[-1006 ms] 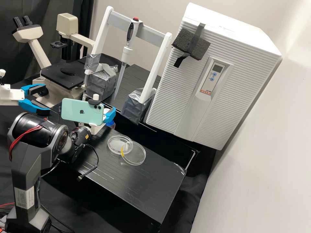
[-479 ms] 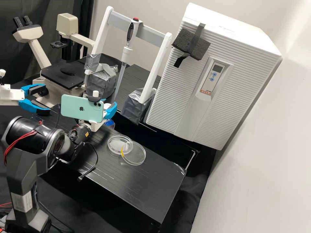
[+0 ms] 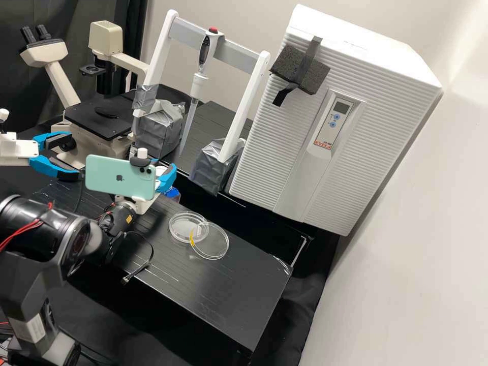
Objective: Open the bottle
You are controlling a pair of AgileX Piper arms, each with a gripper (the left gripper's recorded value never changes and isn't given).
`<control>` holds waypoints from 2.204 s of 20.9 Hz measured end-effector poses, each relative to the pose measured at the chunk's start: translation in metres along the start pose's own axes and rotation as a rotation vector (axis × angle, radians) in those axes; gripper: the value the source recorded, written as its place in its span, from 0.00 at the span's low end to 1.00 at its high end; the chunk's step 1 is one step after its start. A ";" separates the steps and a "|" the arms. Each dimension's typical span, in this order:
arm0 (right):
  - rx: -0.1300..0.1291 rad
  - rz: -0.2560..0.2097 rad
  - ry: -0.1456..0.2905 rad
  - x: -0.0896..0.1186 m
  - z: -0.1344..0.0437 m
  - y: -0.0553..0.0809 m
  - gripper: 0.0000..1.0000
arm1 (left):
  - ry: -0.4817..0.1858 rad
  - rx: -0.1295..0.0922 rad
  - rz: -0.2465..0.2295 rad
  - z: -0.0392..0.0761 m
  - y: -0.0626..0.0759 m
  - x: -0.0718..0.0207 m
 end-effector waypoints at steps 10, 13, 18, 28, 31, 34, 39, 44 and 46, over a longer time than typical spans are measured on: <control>0.003 -0.124 0.050 -0.041 0.012 -0.012 0.00 | 0.000 0.002 0.000 0.000 0.000 0.0000; 0.005 -0.136 0.059 -0.043 0.011 -0.014 0.00 | 0.000 0.008 0.000 0.000 0.000 0.0000; 0.011 -0.155 0.068 -0.041 0.010 -0.019 0.00 | 0.000 0.008 0.000 0.000 0.000 0.0000; 0.015 -0.145 0.058 -0.040 0.013 -0.019 1.00 | 0.005 0.020 0.003 0.000 0.000 0.0000; 0.018 -0.138 0.050 -0.040 0.014 -0.019 1.00 | 0.005 0.020 0.003 0.000 0.000 0.0000; 0.023 -0.120 0.026 -0.040 0.015 -0.017 1.00 | 0.007 0.028 0.003 0.002 0.000 -0.0029; -0.004 -0.094 0.032 -0.041 0.012 -0.014 1.00 | 0.005 0.055 0.013 0.004 0.003 -0.0058; -0.007 -0.051 0.046 -0.042 0.009 -0.007 1.00 | 0.012 0.057 0.017 0.004 0.004 -0.0058; -0.003 -0.010 0.062 -0.043 0.004 -0.004 1.00 | 0.029 0.069 0.026 0.002 0.005 -0.0058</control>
